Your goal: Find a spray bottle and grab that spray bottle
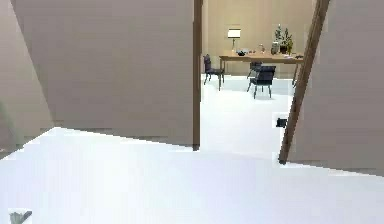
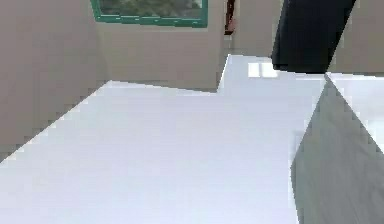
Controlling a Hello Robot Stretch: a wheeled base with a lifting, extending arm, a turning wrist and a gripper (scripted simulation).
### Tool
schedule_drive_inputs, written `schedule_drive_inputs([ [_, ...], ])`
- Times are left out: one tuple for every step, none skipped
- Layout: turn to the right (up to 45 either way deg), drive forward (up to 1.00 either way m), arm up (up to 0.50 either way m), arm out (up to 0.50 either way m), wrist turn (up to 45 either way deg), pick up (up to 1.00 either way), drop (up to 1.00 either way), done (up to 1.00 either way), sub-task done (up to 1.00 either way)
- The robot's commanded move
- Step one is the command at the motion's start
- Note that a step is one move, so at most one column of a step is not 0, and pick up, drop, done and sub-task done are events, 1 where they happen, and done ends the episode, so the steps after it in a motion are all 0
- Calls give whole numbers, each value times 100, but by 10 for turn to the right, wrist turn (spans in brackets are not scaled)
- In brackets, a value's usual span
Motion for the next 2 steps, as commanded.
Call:
schedule_drive_inputs([
  [450,0,0,0,0,0,0,0,0],
  [450,0,0,0,0,0,0,0,0],
])
